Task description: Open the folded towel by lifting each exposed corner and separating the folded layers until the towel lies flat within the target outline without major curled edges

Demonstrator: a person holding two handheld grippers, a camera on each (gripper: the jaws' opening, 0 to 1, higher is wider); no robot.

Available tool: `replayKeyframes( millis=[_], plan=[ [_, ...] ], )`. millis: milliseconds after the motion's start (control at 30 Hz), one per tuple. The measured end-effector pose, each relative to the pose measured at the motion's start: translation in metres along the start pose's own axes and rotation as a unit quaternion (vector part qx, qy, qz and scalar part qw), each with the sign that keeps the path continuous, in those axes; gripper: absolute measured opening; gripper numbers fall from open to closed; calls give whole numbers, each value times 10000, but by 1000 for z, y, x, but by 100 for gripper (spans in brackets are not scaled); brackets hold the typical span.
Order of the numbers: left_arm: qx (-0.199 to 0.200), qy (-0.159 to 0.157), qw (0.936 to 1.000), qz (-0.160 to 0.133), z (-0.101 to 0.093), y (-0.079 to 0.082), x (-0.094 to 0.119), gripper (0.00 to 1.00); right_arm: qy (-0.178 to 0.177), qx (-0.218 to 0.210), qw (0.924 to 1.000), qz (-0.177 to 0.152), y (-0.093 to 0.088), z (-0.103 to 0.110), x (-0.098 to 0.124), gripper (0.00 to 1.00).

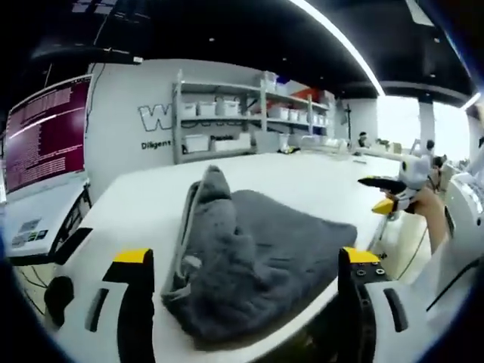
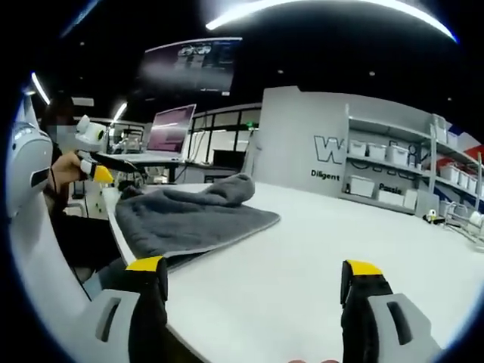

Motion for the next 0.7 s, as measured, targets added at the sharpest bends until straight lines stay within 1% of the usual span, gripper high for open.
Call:
replayKeyframes(
  millis=[133,167,233,333,400,467,500,567,600,633,667,700],
  plan=[
    [-69,-183,9998,27,2,7,-5,99,-24,20,10000,-27,0,-2,3,98],
    [-153,-261,9995,103,4,10,-6,99,-26,17,10000,-34,0,-2,3,98],
    [-235,-313,9992,123,5,12,-8,99,-22,18,10000,-32,0,-3,4,98],
    [-651,-650,9951,371,17,29,-19,99,-3,28,10000,-21,-1,-2,4,98],
    [-711,-788,9931,504,22,38,-27,99,13,46,10000,-7,-2,-2,3,99],
    [-1005,-994,9884,564,28,54,-42,99,40,73,10000,23,-3,0,2,99],
    [-999,-1055,9874,629,30,58,-47,99,49,81,10000,23,-3,0,1,99],
    [-1136,-1320,9812,834,39,75,-72,99,93,81,9999,19,-3,2,0,99],
    [-1121,-1338,9808,870,41,76,-76,99,102,82,9999,11,-3,2,0,99],
    [-1112,-1247,9799,1094,50,82,-91,99,128,90,9999,-6,-3,3,-1,99],
    [-1169,-1109,9791,1241,58,86,-103,99,158,100,9998,-15,-3,5,-1,99],
    [-1203,-1068,9785,1294,61,87,-107,99,172,102,9998,-32,-2,5,-1,99]
  ],
)
Point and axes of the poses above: the point that each gripper's makers call its tool centre point, and the gripper's own axes: x roughly backward along the fingers, z roughly to its left, y roughly out of its top, the point moved 8 cm from there along x, roughly backward along the fingers, and after that the axes turned 13 degrees about z, right-handed, at the moved point
